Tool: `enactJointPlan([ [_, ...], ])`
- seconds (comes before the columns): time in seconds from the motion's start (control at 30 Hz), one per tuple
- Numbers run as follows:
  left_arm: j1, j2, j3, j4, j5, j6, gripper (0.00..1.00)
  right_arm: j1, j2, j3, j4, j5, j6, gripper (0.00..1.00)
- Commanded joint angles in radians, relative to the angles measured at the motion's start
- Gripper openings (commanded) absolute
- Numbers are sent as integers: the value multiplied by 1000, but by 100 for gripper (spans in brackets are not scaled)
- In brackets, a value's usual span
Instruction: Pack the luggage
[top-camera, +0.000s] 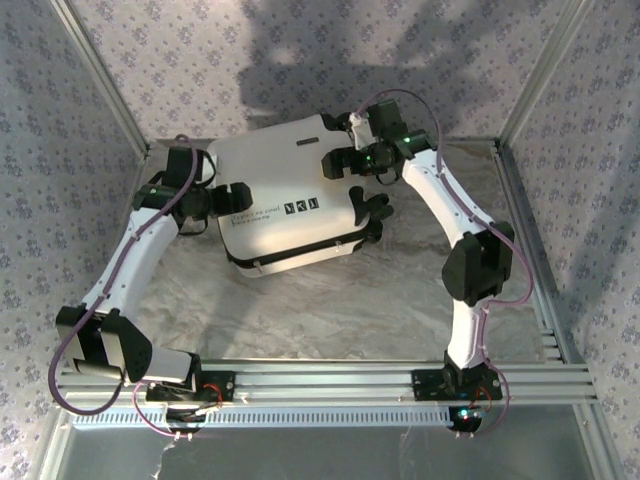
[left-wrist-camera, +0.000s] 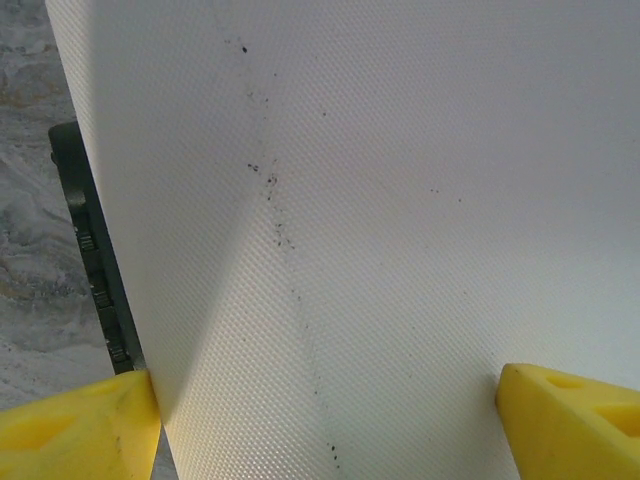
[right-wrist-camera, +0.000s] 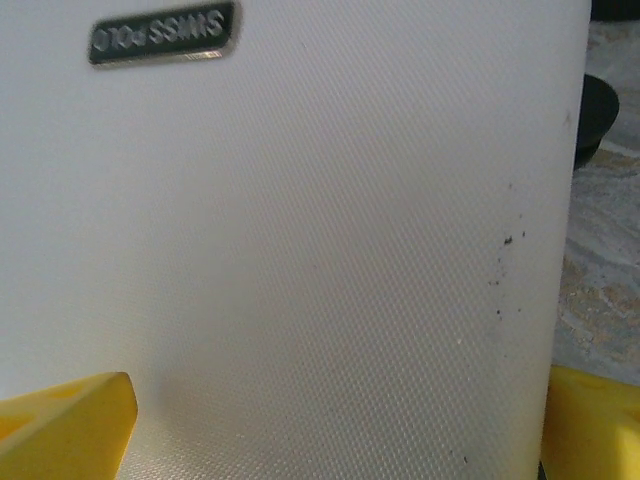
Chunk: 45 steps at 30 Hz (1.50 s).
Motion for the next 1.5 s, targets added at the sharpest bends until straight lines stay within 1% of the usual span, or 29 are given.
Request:
enactJointPlan([
  [0.0,-41,-26,77,134,78,35,86,32,-66,73,108,-180,-62,100],
  [0.17,-39,-49,78,128,48,39,87,4,-130,17,121,-142,-71,100],
  [0.27,-39,-66,78,123,31,44,87,4,-192,-61,145,-111,-82,100],
  [0.37,-38,-84,75,118,23,45,88,18,-289,-196,199,-63,-92,98],
  [0.47,-38,-98,69,116,19,43,88,40,-421,-387,282,2,-86,97],
  [0.6,-39,-113,45,124,17,28,88,108,-582,-648,401,106,-60,94],
  [0.67,-39,-118,34,133,18,20,88,154,-634,-758,451,180,-45,89],
  [0.7,-39,-118,29,134,18,17,88,185,-661,-830,485,227,-45,85],
  [0.73,-39,-118,26,135,18,14,88,220,-691,-900,538,279,-43,82],
  [0.77,-40,-118,22,136,18,13,88,249,-719,-963,596,316,-43,82],
  [0.87,-39,-116,13,143,18,4,88,325,-782,-1132,778,359,-17,81],
  [1.0,-39,-109,18,147,27,-7,88,367,-789,-1293,952,440,47,75],
  [1.07,-39,-112,19,150,32,-10,88,366,-768,-1362,1037,453,79,73],
  [1.2,-41,-111,22,149,34,-12,88,373,-686,-1468,1242,420,95,65],
  [1.3,-43,-110,23,148,34,-13,88,384,-623,-1519,1389,379,52,59],
  [1.33,-43,-110,22,146,34,-14,88,385,-599,-1528,1420,376,38,57],
  [1.47,-45,-112,20,140,33,-14,88,387,-537,-1571,1537,377,12,53],
])
